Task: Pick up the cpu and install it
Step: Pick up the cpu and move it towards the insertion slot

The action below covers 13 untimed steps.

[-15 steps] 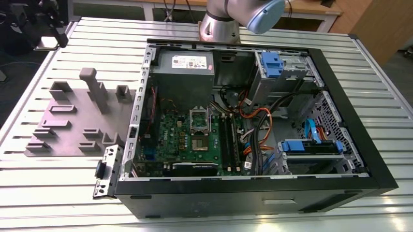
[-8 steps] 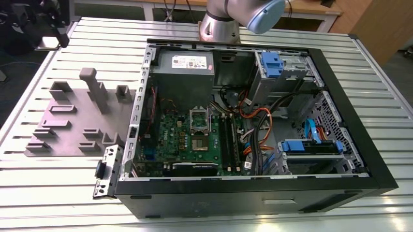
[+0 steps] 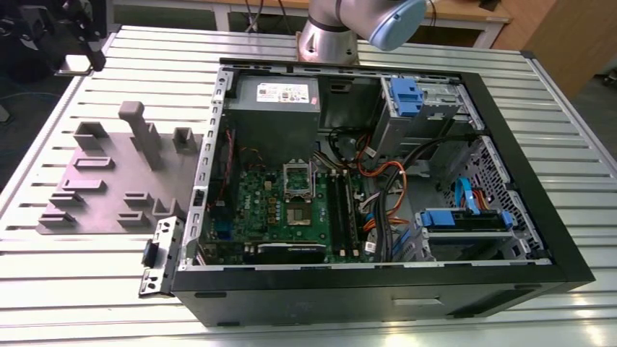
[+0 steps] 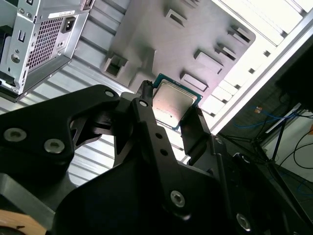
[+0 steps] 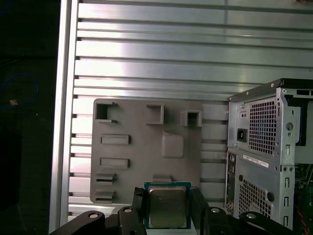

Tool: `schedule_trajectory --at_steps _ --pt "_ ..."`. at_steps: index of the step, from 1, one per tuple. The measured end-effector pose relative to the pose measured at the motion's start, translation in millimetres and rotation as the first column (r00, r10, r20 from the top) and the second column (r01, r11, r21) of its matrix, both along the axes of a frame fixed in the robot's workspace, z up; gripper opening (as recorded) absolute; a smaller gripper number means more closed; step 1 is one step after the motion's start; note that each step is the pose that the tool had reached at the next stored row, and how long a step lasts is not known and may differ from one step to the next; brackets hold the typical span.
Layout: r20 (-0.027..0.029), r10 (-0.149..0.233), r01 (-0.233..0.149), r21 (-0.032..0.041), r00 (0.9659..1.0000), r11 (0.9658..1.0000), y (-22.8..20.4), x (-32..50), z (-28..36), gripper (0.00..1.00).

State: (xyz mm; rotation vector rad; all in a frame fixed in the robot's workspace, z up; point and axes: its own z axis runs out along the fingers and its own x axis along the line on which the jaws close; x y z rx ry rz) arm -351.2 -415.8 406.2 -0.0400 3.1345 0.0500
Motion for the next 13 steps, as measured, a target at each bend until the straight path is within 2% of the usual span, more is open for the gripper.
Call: schedule_trajectory --at_steps 10,13 --pt "0.0000 0.000 0.000 -0.0001 1.0000 1.0000 -0.1 3.6 0.0 0.47" --pt "-0.0001 0.000 0.000 -0.0001 1.0000 1.0000 -2.8 4.8 0.0 0.47"
